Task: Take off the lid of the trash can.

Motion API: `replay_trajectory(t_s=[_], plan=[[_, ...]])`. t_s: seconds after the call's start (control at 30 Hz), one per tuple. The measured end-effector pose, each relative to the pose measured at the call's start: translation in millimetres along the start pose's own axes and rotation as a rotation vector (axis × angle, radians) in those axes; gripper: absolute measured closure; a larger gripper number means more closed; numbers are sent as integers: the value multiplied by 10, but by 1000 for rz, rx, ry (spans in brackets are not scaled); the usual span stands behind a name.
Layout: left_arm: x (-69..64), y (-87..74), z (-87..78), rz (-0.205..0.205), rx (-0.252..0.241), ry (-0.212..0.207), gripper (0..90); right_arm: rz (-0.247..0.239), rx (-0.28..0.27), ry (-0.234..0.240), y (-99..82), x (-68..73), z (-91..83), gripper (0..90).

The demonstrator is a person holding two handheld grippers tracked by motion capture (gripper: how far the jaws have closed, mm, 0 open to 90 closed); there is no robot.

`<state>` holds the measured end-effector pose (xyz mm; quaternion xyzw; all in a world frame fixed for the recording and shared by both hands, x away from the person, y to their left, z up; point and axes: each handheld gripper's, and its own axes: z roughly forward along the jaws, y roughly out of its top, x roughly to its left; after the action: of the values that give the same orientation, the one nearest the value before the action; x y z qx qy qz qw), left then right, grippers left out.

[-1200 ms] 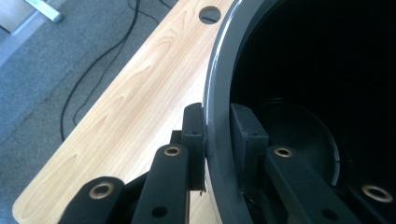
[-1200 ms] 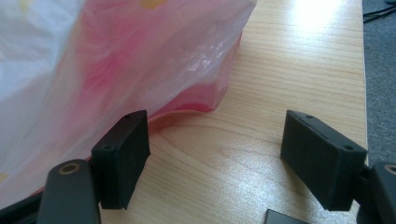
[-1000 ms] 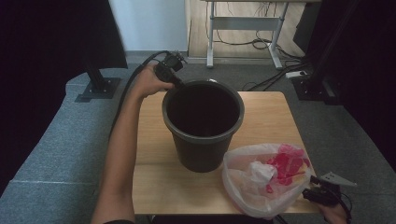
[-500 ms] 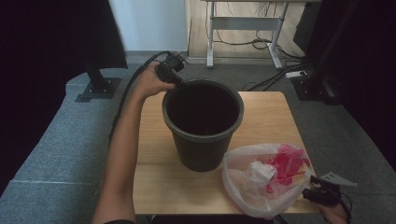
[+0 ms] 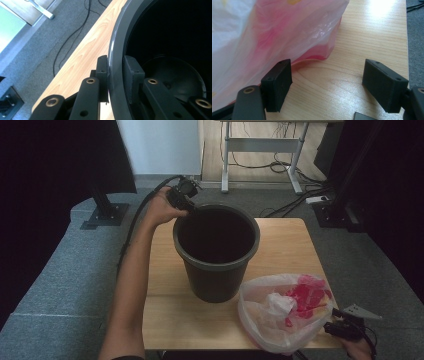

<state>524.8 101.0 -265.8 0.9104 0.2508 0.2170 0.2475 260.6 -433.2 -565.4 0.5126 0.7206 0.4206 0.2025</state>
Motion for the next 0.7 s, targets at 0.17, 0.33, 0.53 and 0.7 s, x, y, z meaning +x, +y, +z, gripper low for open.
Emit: replay_trajectory(t_s=[0.17,0.33,0.53,0.7], plan=[[30,35,-118,-6,-21,-3,773,1,-1,0,-1,-1,-1,232],[44,6,-149,-26,-9,-38,781,0,0,-1,0,1,0,231],[73,-3,-158,-54,-12,-107,787,0,0,-1,-1,2,-1,231],[102,4,-203,-65,-36,-129,789,2,-1,0,-1,-2,-1,231]])
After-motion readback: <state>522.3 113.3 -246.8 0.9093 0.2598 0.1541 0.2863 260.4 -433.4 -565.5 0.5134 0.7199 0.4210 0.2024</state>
